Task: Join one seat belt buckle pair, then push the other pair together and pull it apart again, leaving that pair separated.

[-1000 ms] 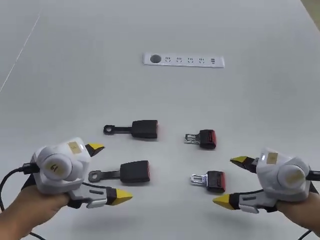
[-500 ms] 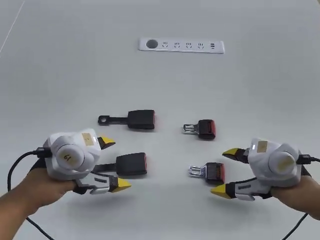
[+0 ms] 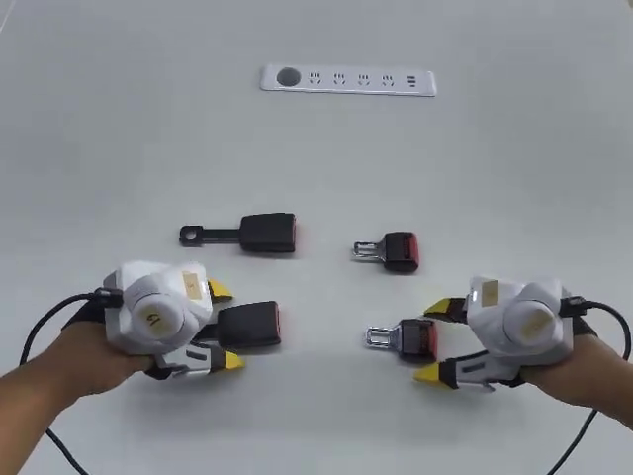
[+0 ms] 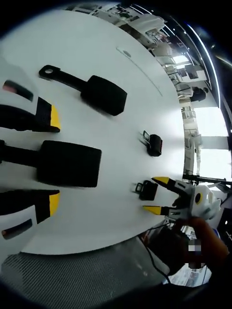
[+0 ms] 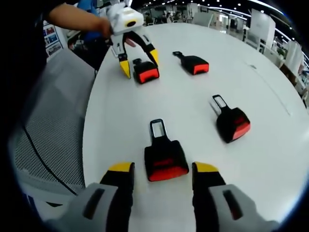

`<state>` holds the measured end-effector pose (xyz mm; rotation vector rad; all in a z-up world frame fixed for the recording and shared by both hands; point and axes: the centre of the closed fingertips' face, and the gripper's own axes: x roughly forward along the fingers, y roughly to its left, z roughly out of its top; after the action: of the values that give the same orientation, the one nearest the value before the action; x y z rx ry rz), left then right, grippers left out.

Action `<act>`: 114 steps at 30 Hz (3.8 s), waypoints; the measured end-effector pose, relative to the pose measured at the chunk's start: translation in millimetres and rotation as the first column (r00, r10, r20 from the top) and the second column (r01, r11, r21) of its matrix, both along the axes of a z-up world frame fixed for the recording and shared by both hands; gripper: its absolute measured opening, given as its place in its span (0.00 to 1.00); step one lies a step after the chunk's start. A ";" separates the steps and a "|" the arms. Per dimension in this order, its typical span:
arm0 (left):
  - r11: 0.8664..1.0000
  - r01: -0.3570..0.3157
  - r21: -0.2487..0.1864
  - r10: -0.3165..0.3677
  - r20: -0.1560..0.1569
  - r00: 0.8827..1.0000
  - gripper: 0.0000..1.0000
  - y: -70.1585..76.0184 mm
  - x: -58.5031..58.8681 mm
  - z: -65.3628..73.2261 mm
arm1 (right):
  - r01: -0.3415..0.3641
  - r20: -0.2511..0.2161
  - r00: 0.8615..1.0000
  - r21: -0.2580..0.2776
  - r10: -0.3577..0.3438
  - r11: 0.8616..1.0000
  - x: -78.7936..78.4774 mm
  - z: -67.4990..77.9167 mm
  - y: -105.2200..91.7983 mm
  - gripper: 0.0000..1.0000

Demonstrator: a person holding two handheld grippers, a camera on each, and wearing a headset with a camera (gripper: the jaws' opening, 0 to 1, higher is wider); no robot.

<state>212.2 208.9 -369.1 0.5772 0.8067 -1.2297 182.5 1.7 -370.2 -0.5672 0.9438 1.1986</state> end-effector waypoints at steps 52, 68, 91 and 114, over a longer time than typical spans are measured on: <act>0.957 0.286 0.052 -0.287 0.011 0.958 0.33 0.5 -0.9 -3.3 | -0.171 -0.010 0.985 -0.052 0.171 0.984 17.5 -2.8 75.4 0.34; 0.955 0.290 0.067 -0.291 0.003 0.957 0.33 0.0 -1.6 -4.9 | -0.196 0.007 0.981 0.021 0.196 0.980 20.6 -1.5 116.8 0.34; 0.954 0.287 0.089 -0.286 -0.024 0.958 0.32 -5.8 -1.2 -6.0 | -0.165 0.012 0.986 0.079 0.165 0.983 23.2 -8.2 148.4 0.31; 0.965 0.254 0.069 -0.254 -0.013 0.967 0.33 -3.7 1.0 -5.5 | -0.147 0.053 0.988 0.053 0.144 0.988 22.6 -1.1 138.8 0.32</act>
<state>213.2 205.3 -374.6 0.7535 0.7988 -1.4412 205.0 140.5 -371.3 -0.6259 0.8353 1.3316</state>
